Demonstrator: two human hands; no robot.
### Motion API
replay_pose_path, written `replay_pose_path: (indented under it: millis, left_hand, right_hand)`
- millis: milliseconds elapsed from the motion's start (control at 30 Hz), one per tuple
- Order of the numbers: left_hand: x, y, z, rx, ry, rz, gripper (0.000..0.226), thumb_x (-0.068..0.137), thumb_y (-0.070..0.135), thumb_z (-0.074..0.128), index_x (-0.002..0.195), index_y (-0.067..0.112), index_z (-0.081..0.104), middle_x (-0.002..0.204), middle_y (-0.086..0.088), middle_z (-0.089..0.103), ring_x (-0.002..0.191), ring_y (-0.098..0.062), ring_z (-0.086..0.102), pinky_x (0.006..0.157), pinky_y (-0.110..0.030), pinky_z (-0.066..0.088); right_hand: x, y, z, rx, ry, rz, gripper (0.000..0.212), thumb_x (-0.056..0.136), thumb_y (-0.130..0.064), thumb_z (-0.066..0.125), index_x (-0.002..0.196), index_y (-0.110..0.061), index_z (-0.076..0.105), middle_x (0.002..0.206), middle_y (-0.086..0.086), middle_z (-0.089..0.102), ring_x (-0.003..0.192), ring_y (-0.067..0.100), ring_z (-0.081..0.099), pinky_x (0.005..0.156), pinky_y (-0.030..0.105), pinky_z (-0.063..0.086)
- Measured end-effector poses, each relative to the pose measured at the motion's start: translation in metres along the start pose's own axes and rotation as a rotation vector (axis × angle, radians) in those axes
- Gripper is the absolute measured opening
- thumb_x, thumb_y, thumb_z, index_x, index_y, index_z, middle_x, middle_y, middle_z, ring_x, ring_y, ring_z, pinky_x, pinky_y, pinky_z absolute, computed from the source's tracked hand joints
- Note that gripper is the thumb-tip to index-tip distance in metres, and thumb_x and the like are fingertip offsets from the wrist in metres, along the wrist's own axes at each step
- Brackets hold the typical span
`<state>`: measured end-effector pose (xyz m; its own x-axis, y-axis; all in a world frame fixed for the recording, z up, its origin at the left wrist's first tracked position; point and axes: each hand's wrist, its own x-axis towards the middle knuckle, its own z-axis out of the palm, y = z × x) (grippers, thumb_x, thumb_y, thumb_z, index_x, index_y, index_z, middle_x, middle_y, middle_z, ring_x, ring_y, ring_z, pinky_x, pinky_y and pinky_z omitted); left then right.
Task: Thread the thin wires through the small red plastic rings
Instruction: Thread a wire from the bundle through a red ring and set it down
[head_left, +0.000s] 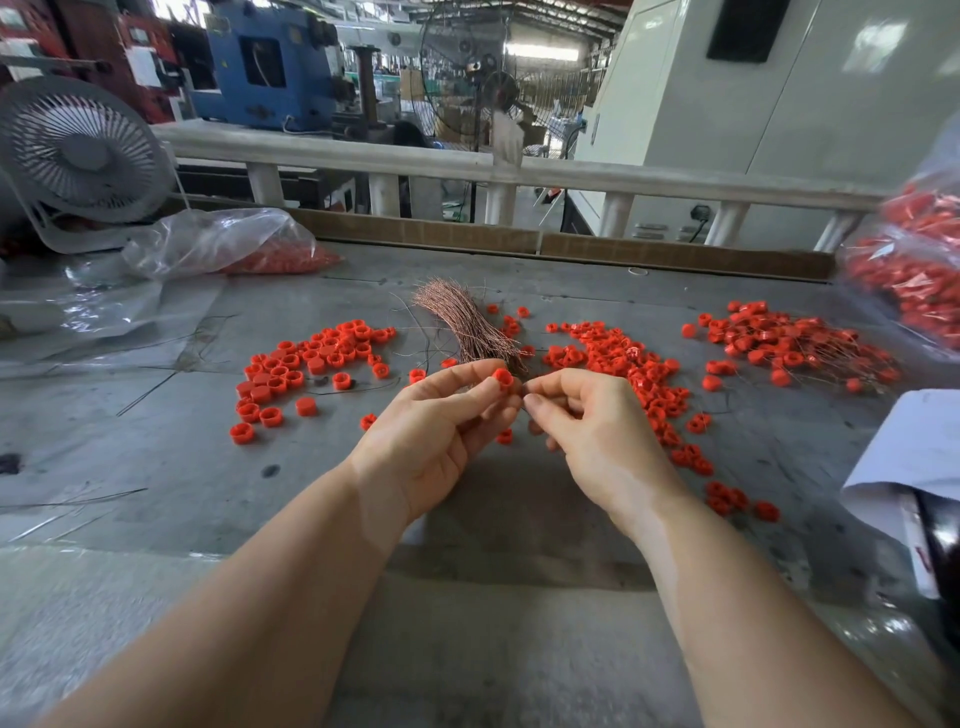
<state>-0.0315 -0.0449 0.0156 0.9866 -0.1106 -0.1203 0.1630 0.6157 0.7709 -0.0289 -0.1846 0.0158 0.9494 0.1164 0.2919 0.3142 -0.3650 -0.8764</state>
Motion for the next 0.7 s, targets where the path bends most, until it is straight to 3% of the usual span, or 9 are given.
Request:
replay_pose_path:
  millis: [333,500,700]
  left_hand:
    - [0.0007,0.0010,0.0018,-0.032,0.074,0.040,0.018,0.088,-0.008,0.048,0.086,0.000,0.064,0.066,-0.009,0.068,0.062,-0.012,0.068,0.060,-0.020,0.057]
    - [-0.0015,-0.0027,0.0030,0.113,0.048,0.051,0.014,0.085,-0.007,0.053,0.085,0.003,0.064,0.067,-0.007,0.066,0.060,-0.010,0.065,0.065,-0.019,0.057]
    - [-0.0030,-0.0050,0.0037,0.243,0.019,0.064,0.013,0.086,-0.005,0.054,0.088,0.003,0.064,0.070,-0.007,0.066,0.058,-0.010,0.064,0.060,-0.020,0.056]
  right_hand:
    - [0.0024,0.0040,0.0005,-0.046,0.070,-0.025,0.013,0.090,-0.010,0.058,0.089,-0.018,0.068,0.061,-0.010,0.056,0.048,-0.002,0.046,0.052,0.012,0.040]
    - [0.0020,0.0045,0.0008,-0.109,0.073,-0.050,0.013,0.090,-0.011,0.058,0.092,-0.016,0.070,0.064,-0.016,0.055,0.055,-0.009,0.051,0.058,0.009,0.040]
    - [0.0020,0.0035,0.0017,-0.149,0.079,-0.070,0.013,0.089,-0.010,0.058,0.092,-0.014,0.070,0.067,-0.017,0.056,0.066,0.000,0.053,0.074,0.027,0.050]
